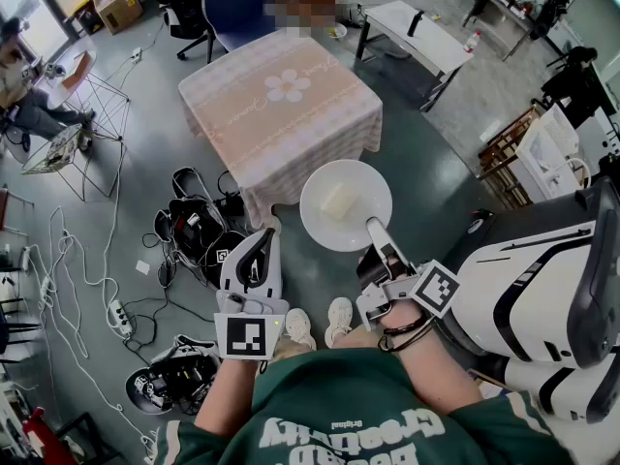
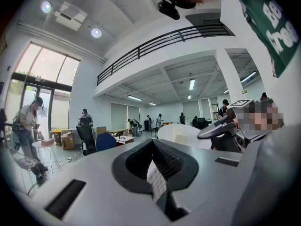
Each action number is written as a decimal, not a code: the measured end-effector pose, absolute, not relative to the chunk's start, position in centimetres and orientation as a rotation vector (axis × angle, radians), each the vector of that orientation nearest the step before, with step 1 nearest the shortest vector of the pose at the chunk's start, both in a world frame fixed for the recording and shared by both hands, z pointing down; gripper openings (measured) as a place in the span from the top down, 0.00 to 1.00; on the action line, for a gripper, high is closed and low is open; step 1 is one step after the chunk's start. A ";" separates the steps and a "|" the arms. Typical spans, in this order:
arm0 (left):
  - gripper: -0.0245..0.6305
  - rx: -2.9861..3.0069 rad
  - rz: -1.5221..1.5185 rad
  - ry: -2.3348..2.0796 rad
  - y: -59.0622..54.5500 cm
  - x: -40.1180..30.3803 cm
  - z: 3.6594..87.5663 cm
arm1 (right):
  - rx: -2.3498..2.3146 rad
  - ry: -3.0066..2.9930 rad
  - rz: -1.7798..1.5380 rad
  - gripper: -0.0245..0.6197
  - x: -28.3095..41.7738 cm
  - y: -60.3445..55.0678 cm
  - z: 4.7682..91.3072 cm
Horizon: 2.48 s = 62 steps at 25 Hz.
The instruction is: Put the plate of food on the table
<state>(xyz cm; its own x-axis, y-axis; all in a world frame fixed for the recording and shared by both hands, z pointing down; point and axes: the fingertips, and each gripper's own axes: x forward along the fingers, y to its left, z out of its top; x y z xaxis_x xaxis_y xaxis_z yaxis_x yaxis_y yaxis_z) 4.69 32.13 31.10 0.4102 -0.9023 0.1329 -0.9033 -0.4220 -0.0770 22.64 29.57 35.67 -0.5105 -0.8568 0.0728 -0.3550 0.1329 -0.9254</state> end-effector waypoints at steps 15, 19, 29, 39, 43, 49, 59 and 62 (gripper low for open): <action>0.95 2.645 0.167 -1.737 32.8 6.5 29.8 | -1.114 1.975 -1.356 0.93 22.4 31.0 34.8; 0.95 2.633 0.164 -1.758 32.8 6.7 29.8 | -1.137 1.990 -1.357 0.93 22.9 31.1 35.0; 0.95 2.634 0.184 -1.785 31.9 10.0 30.1 | -1.142 1.967 -1.407 0.93 26.3 30.3 36.3; 0.95 2.617 0.157 -1.818 30.8 14.8 30.4 | -1.143 1.854 -1.508 0.93 30.7 29.8 38.7; 0.95 2.615 0.151 -1.829 30.8 16.0 30.6 | -1.137 1.810 -1.543 0.93 31.9 29.7 39.5; 0.95 2.605 0.153 -1.835 30.0 16.9 31.1 | -1.149 1.782 -1.577 0.93 32.7 29.2 40.4; 0.95 2.605 0.090 -1.893 26.2 15.7 31.3 | -1.155 1.780 -1.612 0.93 31.5 25.1 41.2; 0.95 2.615 0.088 -1.895 24.4 15.0 31.5 | -1.154 1.775 -1.613 0.93 30.8 23.1 41.6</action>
